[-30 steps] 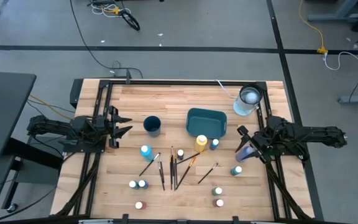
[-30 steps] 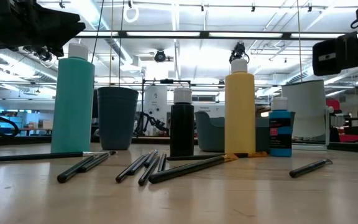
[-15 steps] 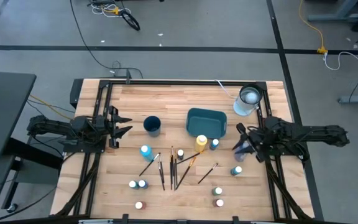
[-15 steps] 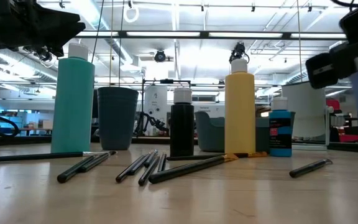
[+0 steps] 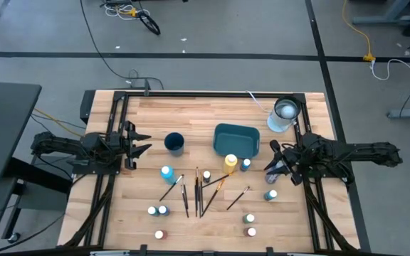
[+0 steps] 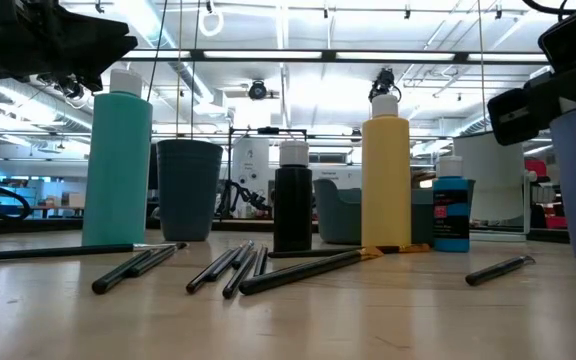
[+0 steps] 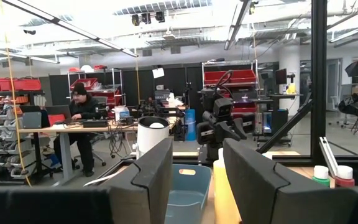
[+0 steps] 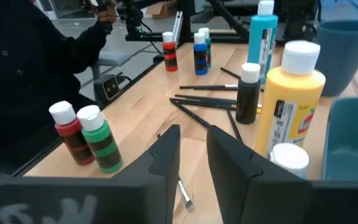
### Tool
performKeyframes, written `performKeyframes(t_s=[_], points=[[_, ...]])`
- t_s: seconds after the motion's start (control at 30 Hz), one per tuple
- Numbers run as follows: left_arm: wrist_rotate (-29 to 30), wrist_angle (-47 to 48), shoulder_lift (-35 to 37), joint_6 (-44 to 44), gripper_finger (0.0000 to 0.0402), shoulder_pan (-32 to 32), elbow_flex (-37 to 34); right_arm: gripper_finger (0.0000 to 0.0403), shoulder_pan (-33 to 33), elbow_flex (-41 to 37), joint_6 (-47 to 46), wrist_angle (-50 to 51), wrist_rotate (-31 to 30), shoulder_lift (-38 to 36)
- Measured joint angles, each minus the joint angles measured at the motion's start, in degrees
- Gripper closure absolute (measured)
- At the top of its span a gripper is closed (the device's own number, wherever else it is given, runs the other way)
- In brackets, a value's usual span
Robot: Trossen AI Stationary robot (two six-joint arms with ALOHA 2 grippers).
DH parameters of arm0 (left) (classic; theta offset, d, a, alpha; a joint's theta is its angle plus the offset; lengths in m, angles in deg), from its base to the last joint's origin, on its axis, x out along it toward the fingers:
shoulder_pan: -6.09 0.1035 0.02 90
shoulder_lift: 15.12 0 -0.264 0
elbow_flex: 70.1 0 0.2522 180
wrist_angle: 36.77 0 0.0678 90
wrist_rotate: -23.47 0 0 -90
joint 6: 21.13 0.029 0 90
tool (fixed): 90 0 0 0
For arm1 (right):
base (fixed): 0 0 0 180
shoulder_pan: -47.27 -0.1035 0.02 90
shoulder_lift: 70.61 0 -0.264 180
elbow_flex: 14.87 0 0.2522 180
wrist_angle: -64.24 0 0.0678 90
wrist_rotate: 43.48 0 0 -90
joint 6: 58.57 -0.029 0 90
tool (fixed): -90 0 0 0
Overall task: Pick & Place Paint Supplies
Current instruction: Put the large purple paint bottle into the blue bin
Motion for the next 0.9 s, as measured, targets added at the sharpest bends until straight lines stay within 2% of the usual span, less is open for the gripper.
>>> performKeyframes(t_s=[0.27,0.5,0.57,0.7,0.8,0.9], points=[[0.00,0.00,0.00,0.00,0.0249,0.02,-0.02,0.0328,-0.02,-2.04,-0.54,-9.20,-0.78,0.22],[0.00,0.02,0.00,0.00,0.0249,0.02,-0.02,0.0328,0.00,-1.97,0.02,-26.64,0.48,0.15],[0.00,0.02,0.00,0.00,0.0249,0.01,0.00,0.0328,-0.02,-1.87,2.22,-31.62,-0.96,0.07],[0.02,0.02,0.00,0.00,0.0249,0.00,0.00,0.0328,0.00,-1.84,8.55,-38.76,-10.57,0.09],[0.02,0.02,0.00,0.03,0.0249,0.02,-0.01,0.0328,0.00,-1.79,9.84,-42.73,-23.43,0.32],[0.02,0.02,0.00,1.63,0.0249,0.02,0.00,0.0328,0.02,-1.75,6.83,-45.17,-36.80,1.52]])
